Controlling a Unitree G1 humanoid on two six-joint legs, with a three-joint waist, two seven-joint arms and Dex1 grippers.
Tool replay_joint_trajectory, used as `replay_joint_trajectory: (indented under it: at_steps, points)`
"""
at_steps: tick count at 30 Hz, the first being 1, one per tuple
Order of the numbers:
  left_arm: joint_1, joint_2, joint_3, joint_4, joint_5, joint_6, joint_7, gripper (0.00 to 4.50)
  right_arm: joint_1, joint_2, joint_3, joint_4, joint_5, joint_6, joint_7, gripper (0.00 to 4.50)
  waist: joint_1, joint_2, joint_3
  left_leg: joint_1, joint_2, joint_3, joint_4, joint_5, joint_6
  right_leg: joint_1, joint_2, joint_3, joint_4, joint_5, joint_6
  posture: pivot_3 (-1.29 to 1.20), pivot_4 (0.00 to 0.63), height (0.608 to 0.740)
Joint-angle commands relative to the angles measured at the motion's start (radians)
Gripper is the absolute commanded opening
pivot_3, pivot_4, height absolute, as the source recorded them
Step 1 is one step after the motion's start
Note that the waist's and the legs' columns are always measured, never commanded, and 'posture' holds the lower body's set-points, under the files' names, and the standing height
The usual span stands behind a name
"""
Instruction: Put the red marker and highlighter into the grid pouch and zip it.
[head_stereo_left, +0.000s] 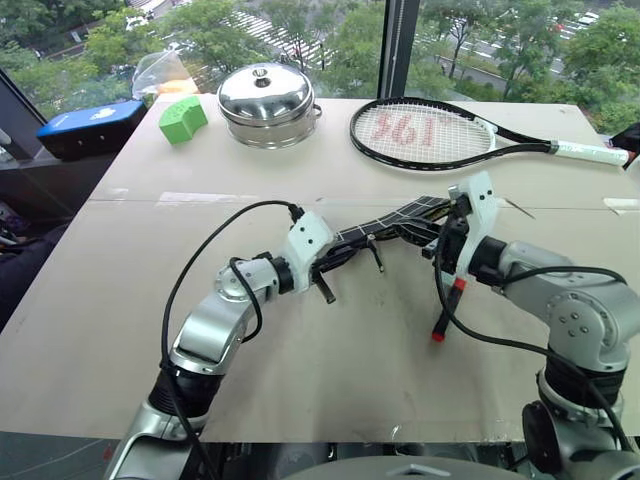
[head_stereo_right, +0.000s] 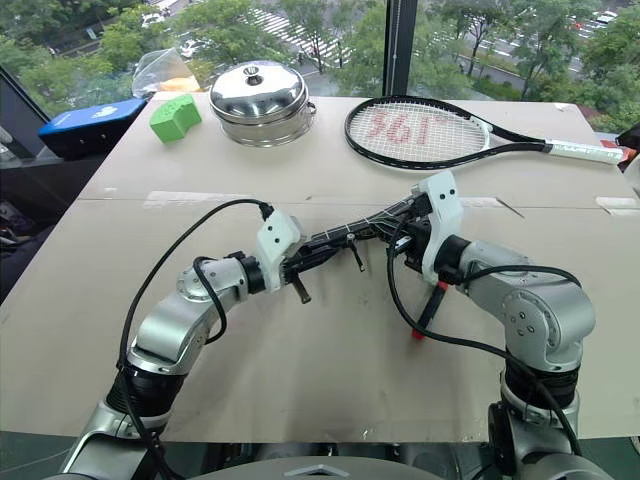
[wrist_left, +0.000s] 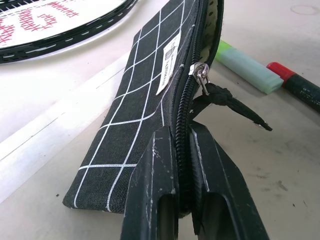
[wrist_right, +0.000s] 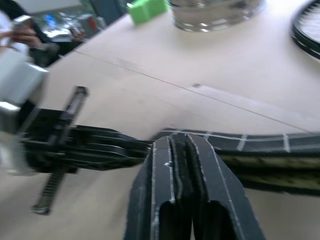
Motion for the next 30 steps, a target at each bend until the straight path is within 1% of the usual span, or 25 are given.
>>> replay_joint_trajectory:
  at_steps: [1, 6, 10, 11, 13, 14, 15, 18, 20, 21, 23, 26, 30]
  points:
    - [-0.019, 0.006, 0.018, -0.027, -0.006, -0.015, -0.009, 0.00, -0.023, -0.010, 0.029, 0.025, -0.032, 0.001, -0.049, 0.04, 0.001, 0.000, 0.000, 0.000, 0.000, 0.000, 0.000, 0.000, 0.000, 0.000, 0.000, 0.000, 0.000, 0.000, 0.000, 0.00, 0.150, 0.740]
    - [-0.022, 0.009, 0.019, -0.036, -0.007, -0.009, -0.014, 0.00, -0.038, -0.025, 0.093, 0.066, -0.064, -0.023, -0.062, 0.04, 0.000, 0.000, 0.000, 0.000, 0.000, 0.000, 0.000, 0.000, 0.000, 0.000, 0.003, 0.000, 0.000, 0.000, 0.000, 0.00, 0.150, 0.740]
    - [-0.025, 0.015, 0.013, -0.039, -0.003, -0.012, -0.020, 0.00, -0.063, -0.065, 0.189, 0.098, -0.112, -0.085, -0.036, 0.04, -0.001, 0.000, 0.000, 0.000, 0.000, 0.000, 0.000, 0.000, 0.000, 0.000, 0.006, 0.001, 0.000, 0.000, 0.000, 0.00, 0.150, 0.740]
    - [-0.027, 0.018, 0.009, -0.039, 0.001, -0.015, -0.023, 0.00, -0.075, -0.088, 0.248, 0.109, -0.142, -0.130, -0.016, 0.04, 0.000, 0.000, 0.000, 0.000, 0.000, 0.000, 0.000, 0.000, 0.000, 0.000, 0.006, 0.001, 0.000, 0.000, 0.000, 0.00, 0.150, 0.740]
    - [-0.031, 0.025, 0.000, -0.036, 0.010, -0.021, -0.031, 0.00, -0.109, -0.171, 0.425, 0.139, -0.249, -0.252, 0.042, 0.04, -0.003, 0.000, 0.000, 0.000, 0.000, 0.001, 0.000, 0.000, 0.000, 0.000, 0.006, 0.002, 0.000, 0.000, 0.001, 0.00, 0.150, 0.740]
    - [-0.037, 0.030, -0.006, -0.028, 0.018, -0.027, -0.035, 0.00, -0.140, -0.232, 0.551, 0.175, -0.354, -0.353, 0.076, 0.04, -0.004, 0.000, 0.000, 0.000, 0.000, 0.001, 0.000, 0.000, 0.000, -0.001, 0.006, 0.002, 0.000, 0.000, 0.001, 0.00, 0.150, 0.740]
    - [-0.041, 0.035, -0.010, -0.020, 0.026, -0.032, -0.040, 0.00, -0.166, -0.277, 0.646, 0.212, -0.445, -0.435, 0.100, 0.04, -0.006, 0.000, 0.001, 0.000, 0.000, 0.001, 0.000, 0.000, 0.000, -0.001, 0.007, 0.002, 0.000, 0.000, 0.001, 0.00, 0.150, 0.740]
    - [-0.054, 0.046, -0.017, 0.004, 0.046, -0.044, -0.050, 0.00, -0.232, -0.351, 0.816, 0.338, -0.654, -0.655, 0.137, 0.04, -0.007, -0.001, 0.001, 0.000, 0.000, 0.001, 0.000, 0.000, 0.000, -0.001, 0.008, 0.003, -0.001, -0.001, 0.001, 0.00, 0.150, 0.740]
    - [-0.060, 0.050, -0.019, 0.016, 0.056, -0.049, -0.054, 0.00, -0.256, -0.368, 0.864, 0.406, -0.749, -0.758, 0.149, 0.04, -0.010, -0.001, 0.001, 0.000, 0.000, 0.002, 0.000, 0.000, 0.000, -0.001, 0.008, 0.003, 0.000, -0.001, 0.001, 0.00, 0.150, 0.740]
    - [-0.061, 0.051, -0.018, 0.022, 0.060, -0.053, -0.056, 0.00, -0.263, -0.373, 0.869, 0.427, -0.774, -0.793, 0.165, 0.27, -0.009, -0.002, 0.001, 0.000, 0.000, 0.002, 0.000, 0.000, 0.000, -0.001, 0.008, 0.003, 0.000, 0.000, 0.001, 0.00, 0.150, 0.740]
    - [-0.065, 0.052, -0.016, 0.032, 0.067, -0.057, -0.059, 0.00, -0.267, -0.369, 0.859, 0.455, -0.797, -0.843, 0.200, 0.86, -0.011, -0.002, 0.002, 0.000, 0.000, 0.002, 0.000, 0.001, -0.001, -0.001, 0.008, 0.003, 0.000, 0.000, 0.001, 0.00, 0.150, 0.740]
    - [-0.067, 0.052, -0.012, 0.039, 0.073, -0.056, -0.062, 0.00, -0.258, -0.350, 0.836, 0.469, -0.835, -0.873, 0.232, 2.33, -0.013, -0.002, 0.002, 0.000, 0.001, 0.002, 0.000, 0.001, -0.001, -0.001, 0.007, 0.003, 0.000, 0.000, 0.001, 0.00, 0.150, 0.740]
    - [-0.070, 0.051, -0.009, 0.046, 0.076, -0.055, -0.065, 0.00, -0.246, -0.328, 0.816, 0.474, -0.885, -0.878, 0.250, 3.94, -0.017, -0.002, 0.002, 0.000, 0.001, 0.002, 0.000, 0.001, -0.002, -0.001, 0.006, 0.002, 0.000, 0.000, 0.001, 0.00, 0.150, 0.740]
